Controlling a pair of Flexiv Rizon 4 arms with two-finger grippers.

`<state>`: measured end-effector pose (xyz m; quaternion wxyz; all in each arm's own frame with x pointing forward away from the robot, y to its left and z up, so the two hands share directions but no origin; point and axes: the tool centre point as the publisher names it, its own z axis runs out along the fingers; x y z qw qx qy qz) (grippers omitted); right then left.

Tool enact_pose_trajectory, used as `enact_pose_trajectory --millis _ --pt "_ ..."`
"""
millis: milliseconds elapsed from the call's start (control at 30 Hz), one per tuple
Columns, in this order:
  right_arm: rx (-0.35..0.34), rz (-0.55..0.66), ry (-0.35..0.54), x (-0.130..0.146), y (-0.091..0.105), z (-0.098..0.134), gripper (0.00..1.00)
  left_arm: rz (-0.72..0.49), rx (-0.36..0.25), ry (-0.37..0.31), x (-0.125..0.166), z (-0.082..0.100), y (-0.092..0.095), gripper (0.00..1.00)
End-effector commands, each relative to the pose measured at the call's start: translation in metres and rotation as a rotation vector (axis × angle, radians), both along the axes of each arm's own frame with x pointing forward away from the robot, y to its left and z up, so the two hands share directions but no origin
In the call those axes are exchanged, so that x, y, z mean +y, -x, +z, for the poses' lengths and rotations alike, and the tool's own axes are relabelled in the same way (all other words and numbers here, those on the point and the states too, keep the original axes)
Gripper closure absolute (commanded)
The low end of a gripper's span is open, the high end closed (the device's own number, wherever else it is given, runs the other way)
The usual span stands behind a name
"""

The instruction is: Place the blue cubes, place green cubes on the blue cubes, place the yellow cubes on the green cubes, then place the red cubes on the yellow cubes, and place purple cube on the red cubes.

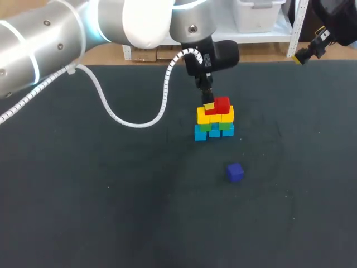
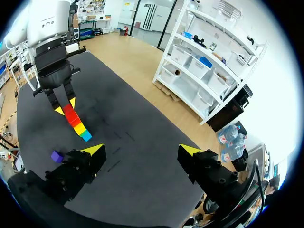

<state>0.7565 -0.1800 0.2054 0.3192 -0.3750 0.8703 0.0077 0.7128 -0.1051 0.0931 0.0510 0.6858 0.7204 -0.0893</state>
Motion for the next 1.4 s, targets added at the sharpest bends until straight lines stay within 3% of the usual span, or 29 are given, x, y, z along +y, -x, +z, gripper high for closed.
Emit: enact_pose_trajectory --millis 33,233,333,400,433,467,700,1067,1233,1400 --pt "-0.003 -0.003 0.001 0.0 0.001 0.0 0.0 0.002 -0.004 0.004 0.001 0.0 0.001 0.81" --pt "-0.003 -0.003 0.001 0.0 0.001 0.0 0.0 0.006 -0.006 0.005 0.002 0.0 0.0 0.78" --pt "-0.003 -0.003 0.001 0.0 0.001 0.0 0.0 0.006 -0.005 0.008 0.002 0.001 0.0 0.67" --pt "-0.003 -0.003 0.001 0.0 0.001 0.0 0.0 0.005 -0.003 0.009 0.002 0.001 0.0 0.52" --pt "-0.003 -0.003 0.001 0.0 0.001 0.0 0.0 0.004 -0.002 0.009 0.002 0.001 0.0 0.15" --pt "-0.003 -0.003 0.001 0.0 0.001 0.0 0.0 0.003 -0.001 0.009 0.002 0.001 0.0 0.0" --pt "-0.003 -0.003 0.001 0.0 0.001 0.0 0.0 0.005 -0.013 0.001 0.006 0.004 0.002 0.0" --pt "-0.003 -0.003 0.001 0.0 0.001 0.0 0.0 0.104 -0.054 0.049 0.045 0.039 0.01 0.0" --pt "-0.003 -0.003 0.001 0.0 0.001 0.0 0.0 0.169 -0.127 0.103 0.057 0.055 0.016 0.0" --pt "-0.003 -0.003 0.001 0.0 0.001 0.0 0.0 0.244 -0.248 0.181 0.066 0.076 0.018 0.0"
